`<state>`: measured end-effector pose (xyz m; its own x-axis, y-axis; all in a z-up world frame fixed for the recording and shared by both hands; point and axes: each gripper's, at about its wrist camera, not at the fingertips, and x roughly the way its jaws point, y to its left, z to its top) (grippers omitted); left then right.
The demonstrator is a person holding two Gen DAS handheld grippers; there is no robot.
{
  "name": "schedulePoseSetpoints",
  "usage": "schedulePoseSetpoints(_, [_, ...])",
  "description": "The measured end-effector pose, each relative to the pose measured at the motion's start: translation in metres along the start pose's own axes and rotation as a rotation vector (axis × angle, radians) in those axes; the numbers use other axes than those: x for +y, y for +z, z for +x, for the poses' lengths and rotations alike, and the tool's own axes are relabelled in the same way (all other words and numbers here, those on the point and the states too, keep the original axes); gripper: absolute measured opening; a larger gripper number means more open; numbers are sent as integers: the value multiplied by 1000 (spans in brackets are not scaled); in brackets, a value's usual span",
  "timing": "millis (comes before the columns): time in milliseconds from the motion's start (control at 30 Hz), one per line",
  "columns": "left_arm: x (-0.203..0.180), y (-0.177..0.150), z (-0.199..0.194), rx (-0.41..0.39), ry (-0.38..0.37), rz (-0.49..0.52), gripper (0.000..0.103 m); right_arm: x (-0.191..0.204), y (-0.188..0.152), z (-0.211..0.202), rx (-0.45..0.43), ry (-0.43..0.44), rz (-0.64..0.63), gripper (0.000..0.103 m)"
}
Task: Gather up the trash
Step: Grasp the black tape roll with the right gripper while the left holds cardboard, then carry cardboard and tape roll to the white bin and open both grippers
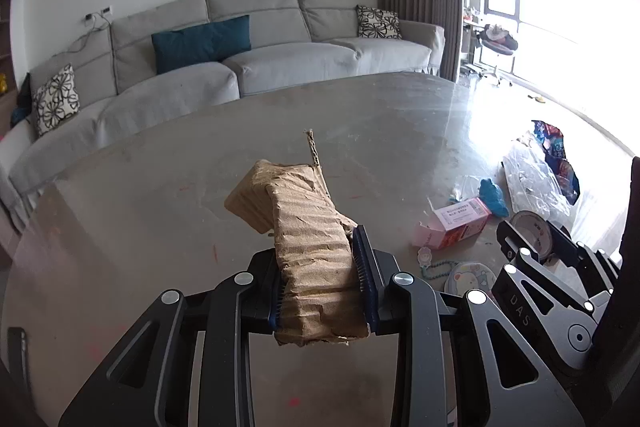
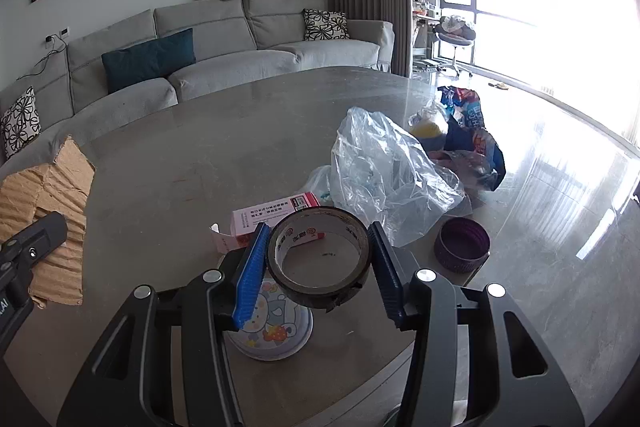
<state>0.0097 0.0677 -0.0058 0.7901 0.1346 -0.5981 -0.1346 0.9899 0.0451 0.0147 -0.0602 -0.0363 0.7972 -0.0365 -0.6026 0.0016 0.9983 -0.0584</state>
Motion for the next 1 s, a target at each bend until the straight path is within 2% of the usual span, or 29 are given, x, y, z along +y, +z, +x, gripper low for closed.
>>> schedulePoseSetpoints(267, [-1, 1, -4, -10, 4, -6, 32, 5, 23, -39, -100, 15, -58, 51])
schedulePoseSetpoints(433, [-7, -1, -10, -16, -25, 8, 32, -3, 26, -61, -131, -2, -72, 51])
schedulePoseSetpoints(667, [-41, -16, -31, -31, -126, 93, 32, -30, 6, -95, -137, -62, -57, 51])
schedulePoseSetpoints(800, [-72, -35, -49, -12, -220, 162, 32, -52, -18, -121, -132, -139, -51, 51])
schedulePoseSetpoints(1000, [-125, -64, -74, 12, -293, 264, 32, -100, -52, -157, -95, -243, 12, 51])
